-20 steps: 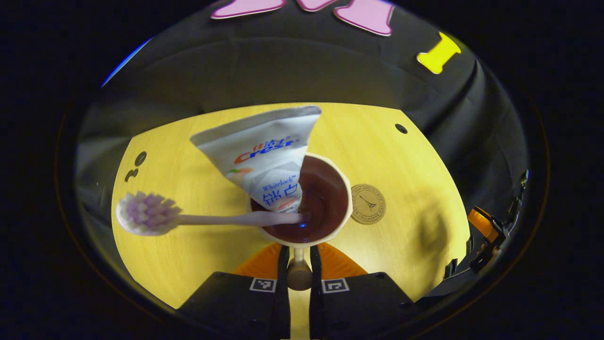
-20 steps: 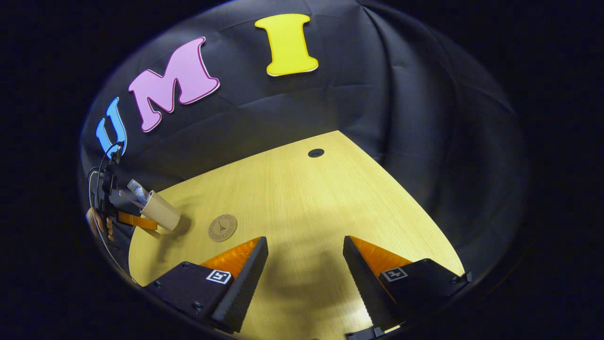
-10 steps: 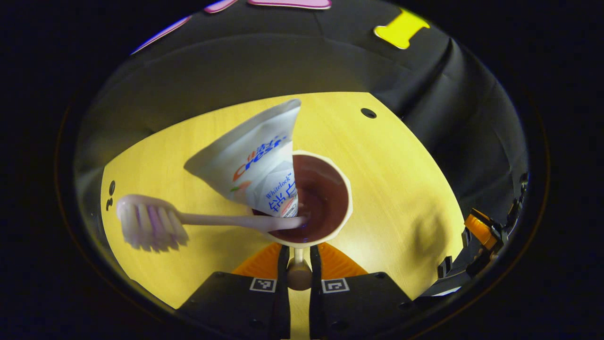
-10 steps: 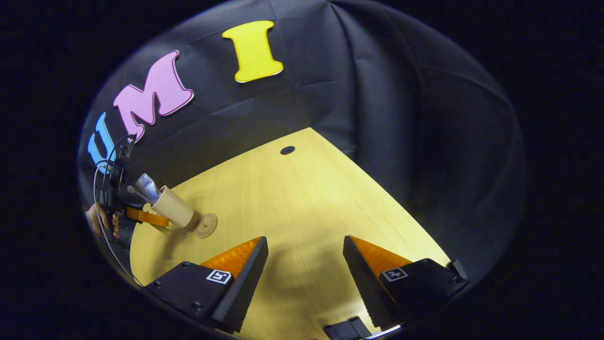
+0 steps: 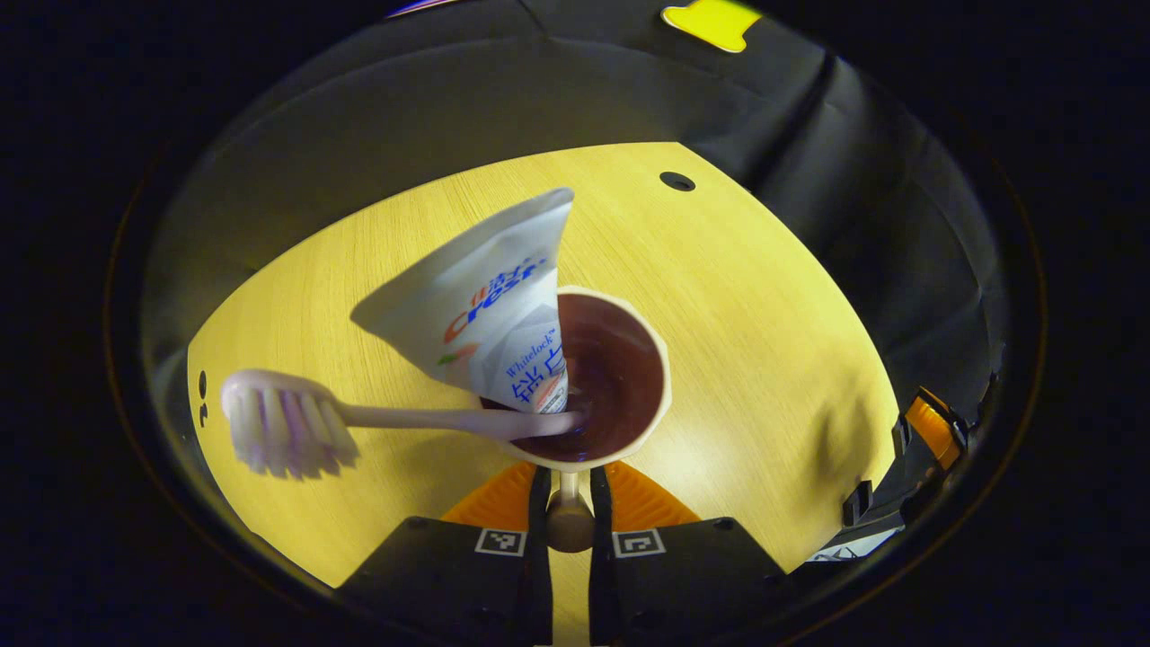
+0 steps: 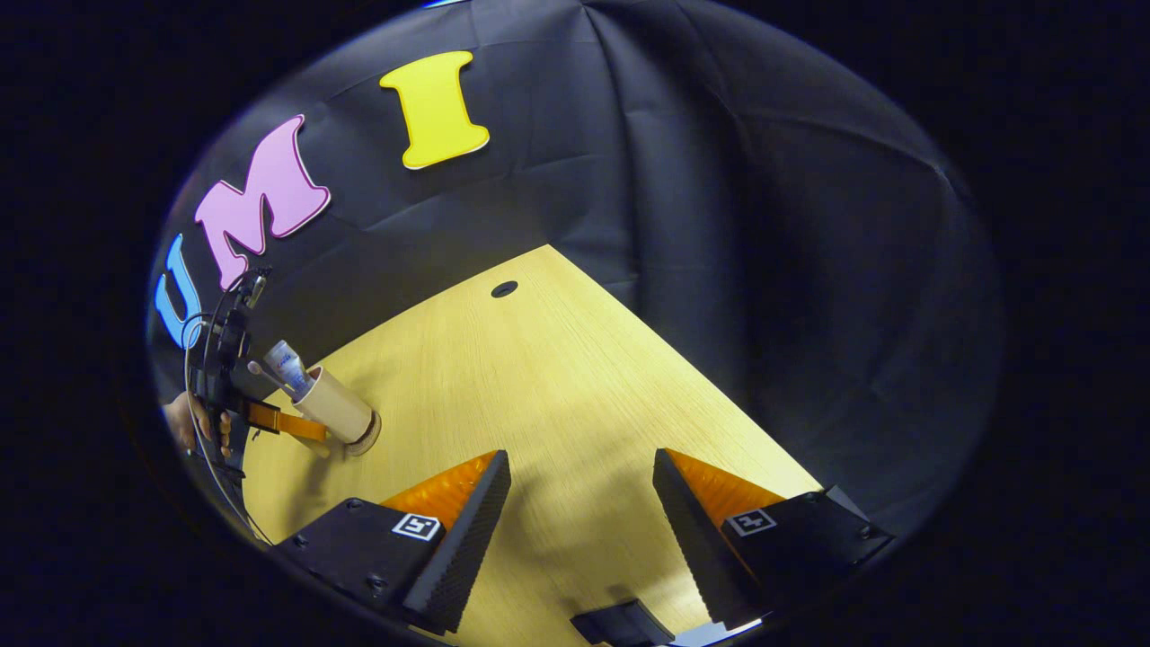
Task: Put the toothbrush and toothpaste on the desktop into the cup, then pick up the cup and place it on the coaster on the desktop.
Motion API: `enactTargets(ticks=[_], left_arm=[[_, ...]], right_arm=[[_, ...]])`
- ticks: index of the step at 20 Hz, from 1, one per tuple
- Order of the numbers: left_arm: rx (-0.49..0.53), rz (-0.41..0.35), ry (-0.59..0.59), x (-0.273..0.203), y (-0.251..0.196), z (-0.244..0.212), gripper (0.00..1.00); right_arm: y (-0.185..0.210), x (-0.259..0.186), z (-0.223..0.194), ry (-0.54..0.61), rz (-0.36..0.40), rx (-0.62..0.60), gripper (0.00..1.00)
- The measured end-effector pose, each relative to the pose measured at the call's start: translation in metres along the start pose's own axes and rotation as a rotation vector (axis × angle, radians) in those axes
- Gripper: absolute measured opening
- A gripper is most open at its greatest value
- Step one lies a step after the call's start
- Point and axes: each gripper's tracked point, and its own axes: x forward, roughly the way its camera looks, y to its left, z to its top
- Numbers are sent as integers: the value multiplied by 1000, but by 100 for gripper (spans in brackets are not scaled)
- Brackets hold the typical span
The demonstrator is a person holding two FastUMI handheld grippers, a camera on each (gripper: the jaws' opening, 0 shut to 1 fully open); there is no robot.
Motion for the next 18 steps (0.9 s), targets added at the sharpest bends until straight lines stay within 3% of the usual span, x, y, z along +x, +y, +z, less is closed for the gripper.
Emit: enactTargets(ticks=[7, 9, 10, 12, 16, 18], left_arm=[[-1, 23, 28, 5, 3, -4, 23], [8, 21, 27, 1, 2, -5, 26], [9, 20, 20, -2, 3, -4, 32], [11, 17, -9, -12, 3, 0, 32], [18, 19, -92, -43, 2, 7, 83], [22, 28, -159, -70, 2, 8, 92]], right_arm=[[3, -1, 0, 5, 6, -10, 98], [6, -3, 2, 1, 9, -13, 98], [7, -3, 3, 0, 11, -11, 98], [8, -4, 3, 1, 14, -9, 98], [18, -18, 10, -19, 15, -23, 98], [28, -28, 17, -35, 27, -39, 98]])
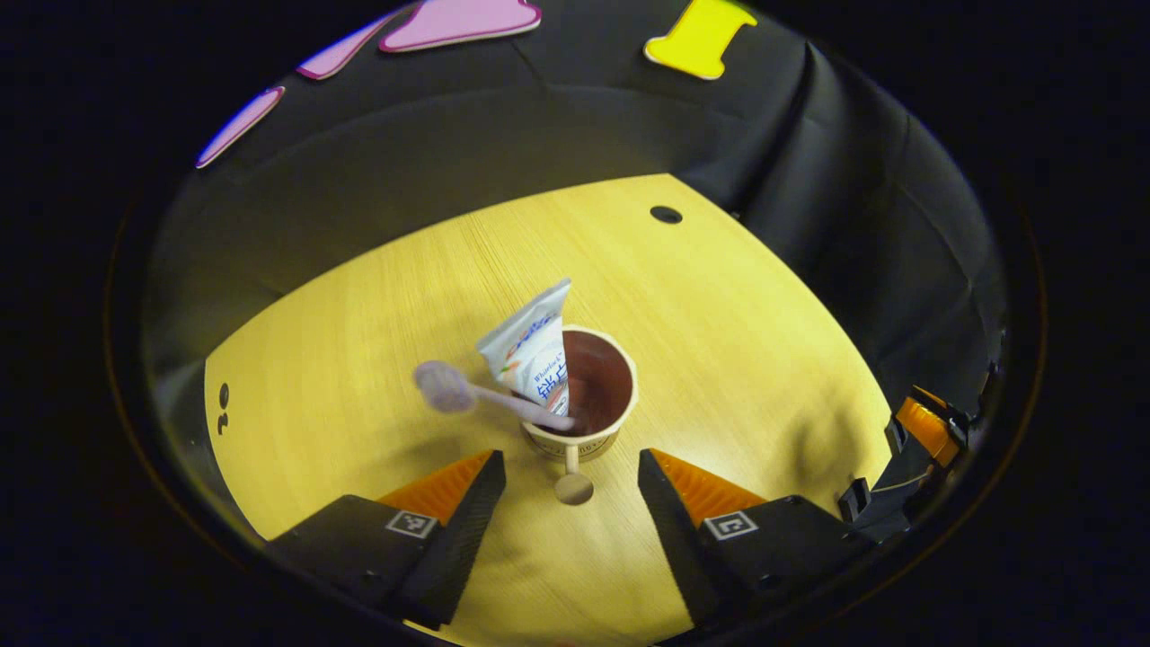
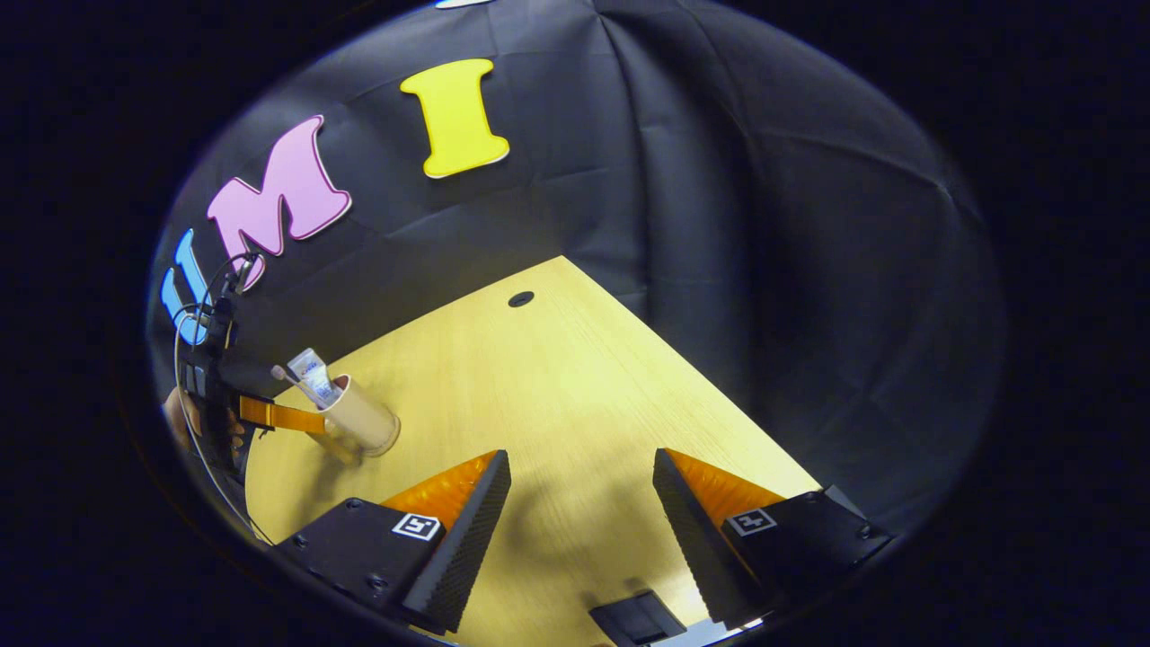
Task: Put the toothbrush and toothpaste on the desktop into the cup, then pick up the cup and place it on the coaster on the desktop.
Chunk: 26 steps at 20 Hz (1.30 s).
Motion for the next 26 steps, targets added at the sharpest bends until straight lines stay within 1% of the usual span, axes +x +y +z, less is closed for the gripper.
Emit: enactTargets(ticks=[1, 2, 4, 6, 7, 10, 13, 15, 17, 21, 26], left_arm=[[4, -3, -55, -15, -2, 6, 94], [4, 0, -110, -35, -2, 11, 100], [3, 24, -204, -77, 0, 15, 100], [1, 71, -308, -121, 7, 16, 100], [-16, 94, -355, -144, 12, 14, 100], [-99, 150, -460, -202, 27, -2, 100], [-177, 252, -533, -259, 51, -34, 100], [-213, 293, -576, -290, 62, -54, 100], [-252, 319, -611, -310, 66, -78, 100], [-285, 317, -675, -338, 65, -114, 100], [-253, 357, -708, -359, 75, -135, 100]], right_arm=[[6, -6, 4, -9, 7, -8, 98], [14, -12, 10, -20, 16, -15, 98], [31, -28, 21, -45, 35, -33, 98], [51, -44, 30, -68, 57, -57, 98], [62, -53, 33, -77, 70, -71, 98], [99, -82, 46, -121, 123, -95, 98], [135, -117, 52, -168, 172, -151, 98], [157, -141, 50, -202, 205, -182, 98], [176, -163, 42, -225, 227, -198, 98], [204, -194, 13, -244, 259, -211, 98], [223, -224, -15, -250, 269, -242, 98]])
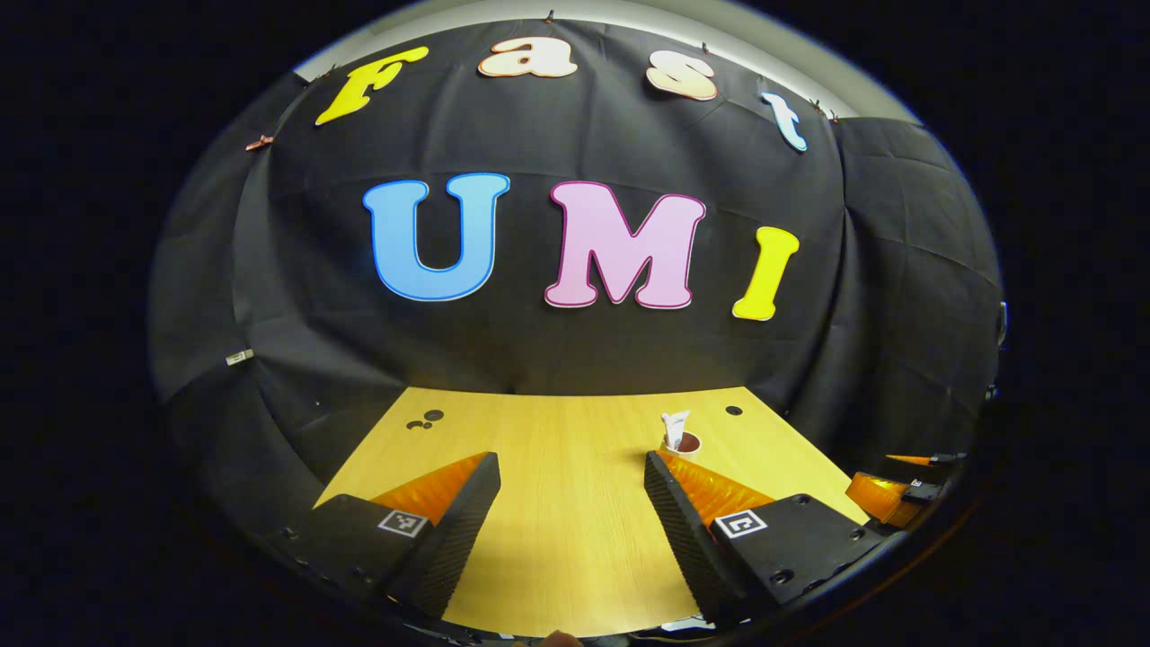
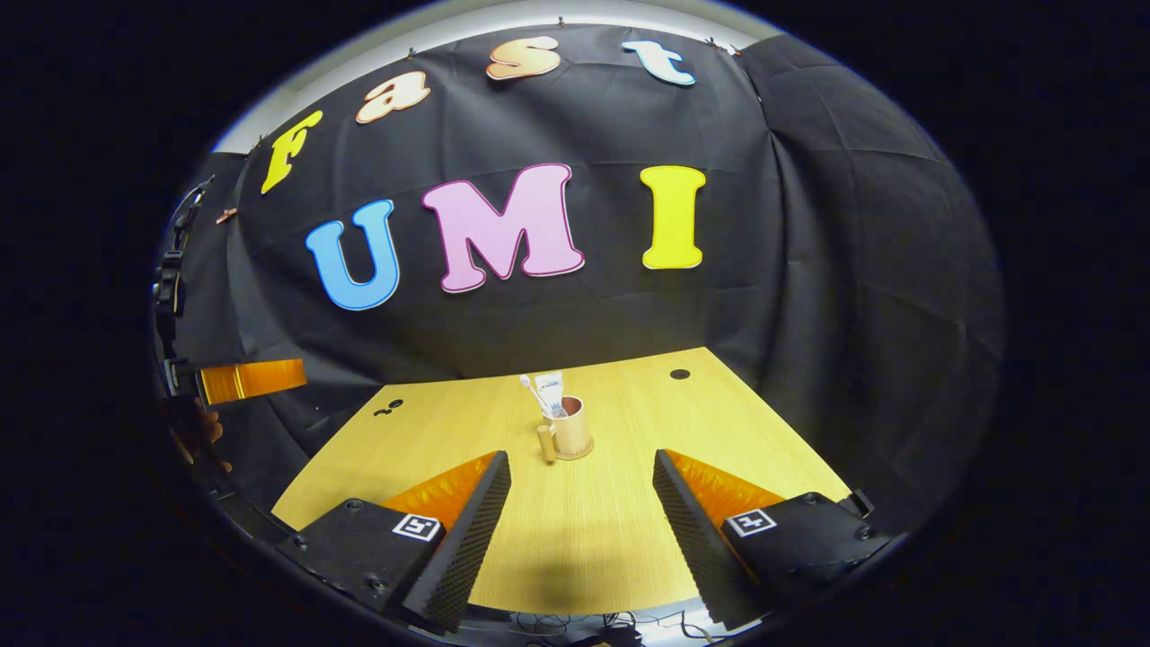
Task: Put the toothbrush and toothpaste on the desktop into the cup, then pick up the cup and place it on the coaster on the desktop.
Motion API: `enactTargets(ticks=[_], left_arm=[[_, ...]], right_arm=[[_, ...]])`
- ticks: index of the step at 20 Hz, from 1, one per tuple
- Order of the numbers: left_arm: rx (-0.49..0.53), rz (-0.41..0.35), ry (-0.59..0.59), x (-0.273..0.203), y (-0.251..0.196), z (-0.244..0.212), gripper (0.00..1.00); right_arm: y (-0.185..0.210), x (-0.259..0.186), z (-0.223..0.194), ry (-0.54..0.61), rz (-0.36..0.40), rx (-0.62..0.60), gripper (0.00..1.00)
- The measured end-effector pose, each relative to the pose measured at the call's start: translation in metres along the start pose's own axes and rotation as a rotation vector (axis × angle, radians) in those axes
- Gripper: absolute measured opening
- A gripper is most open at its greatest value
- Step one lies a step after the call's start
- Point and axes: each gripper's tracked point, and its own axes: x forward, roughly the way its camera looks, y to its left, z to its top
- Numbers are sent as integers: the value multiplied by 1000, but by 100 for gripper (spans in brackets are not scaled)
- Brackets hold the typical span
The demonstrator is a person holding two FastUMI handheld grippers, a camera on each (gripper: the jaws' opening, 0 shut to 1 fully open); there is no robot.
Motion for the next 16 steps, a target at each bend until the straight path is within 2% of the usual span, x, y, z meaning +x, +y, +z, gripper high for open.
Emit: enactTargets(ticks=[3, 6, 16], left_arm=[[-8, 2, -23, -5, 6, 5, 100], [30, 14, -51, -8, 13, 11, 100], [84, -11, -107, -15, -3, 14, 99]], right_arm=[[11, -9, 3, -17, -3, -8, 98], [18, -10, 12, -51, -11, -16, 98], [26, -11, 34, -122, -13, -34, 98]])
